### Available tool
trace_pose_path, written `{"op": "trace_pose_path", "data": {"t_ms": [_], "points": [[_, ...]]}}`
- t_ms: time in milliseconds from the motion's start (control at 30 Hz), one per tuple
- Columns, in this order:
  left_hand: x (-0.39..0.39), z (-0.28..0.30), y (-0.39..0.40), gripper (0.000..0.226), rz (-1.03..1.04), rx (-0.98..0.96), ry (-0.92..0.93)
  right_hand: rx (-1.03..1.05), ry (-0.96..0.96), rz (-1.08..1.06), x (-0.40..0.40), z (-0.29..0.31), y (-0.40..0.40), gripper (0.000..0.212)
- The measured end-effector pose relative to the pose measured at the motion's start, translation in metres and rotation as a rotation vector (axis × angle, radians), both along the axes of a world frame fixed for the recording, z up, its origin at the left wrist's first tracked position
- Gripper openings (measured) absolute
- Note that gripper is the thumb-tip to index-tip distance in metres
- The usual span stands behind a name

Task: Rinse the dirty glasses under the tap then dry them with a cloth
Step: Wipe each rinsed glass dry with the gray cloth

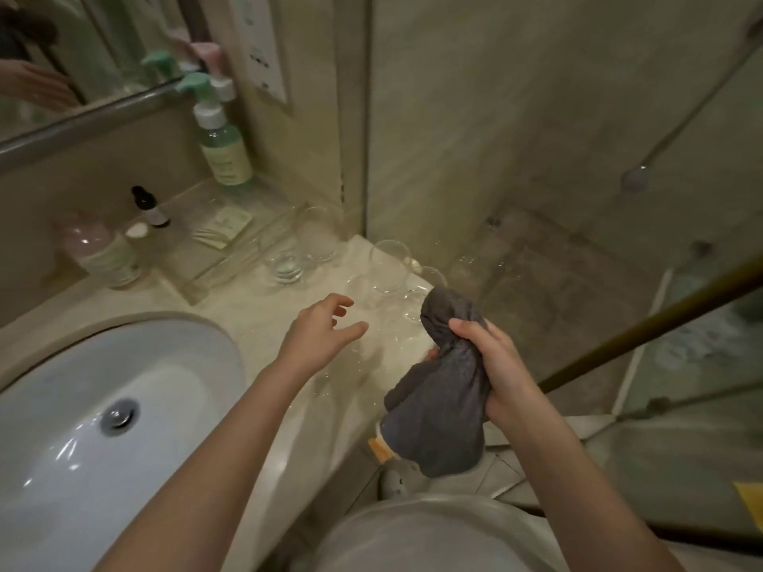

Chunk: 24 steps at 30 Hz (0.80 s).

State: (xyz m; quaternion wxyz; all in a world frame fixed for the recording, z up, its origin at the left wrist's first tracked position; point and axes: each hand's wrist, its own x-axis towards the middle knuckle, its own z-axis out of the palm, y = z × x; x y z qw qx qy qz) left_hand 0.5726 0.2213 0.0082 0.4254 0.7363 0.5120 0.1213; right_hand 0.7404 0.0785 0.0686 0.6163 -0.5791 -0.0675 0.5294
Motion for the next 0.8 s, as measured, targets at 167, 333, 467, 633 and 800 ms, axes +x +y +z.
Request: {"op": "trace_pose_path", "data": {"t_ms": [167, 333, 467, 633, 800], "points": [[0.052, -0.003, 0.004, 0.042, -0.102, -0.001, 0.011, 0.001, 0.007, -0.034, 0.04, -0.003, -0.007, 0.008], [0.085, -0.006, 0.014, 0.046, -0.252, 0.002, 0.094, 0.01, -0.059, -0.016, 0.057, -0.005, -0.008, 0.006], [0.104, -0.016, 0.019, 0.03, -0.248, 0.049, 0.208, 0.012, -0.12, 0.003, 0.066, -0.004, -0.007, 0.01], [0.111, -0.032, 0.014, 0.017, -0.131, 0.035, 0.02, 0.023, -0.227, 0.023, 0.079, -0.006, -0.011, 0.012], [0.106, -0.028, 0.004, 0.026, -0.112, -0.065, -0.262, 0.041, -0.344, 0.073, 0.088, -0.007, -0.008, 0.012]]}}
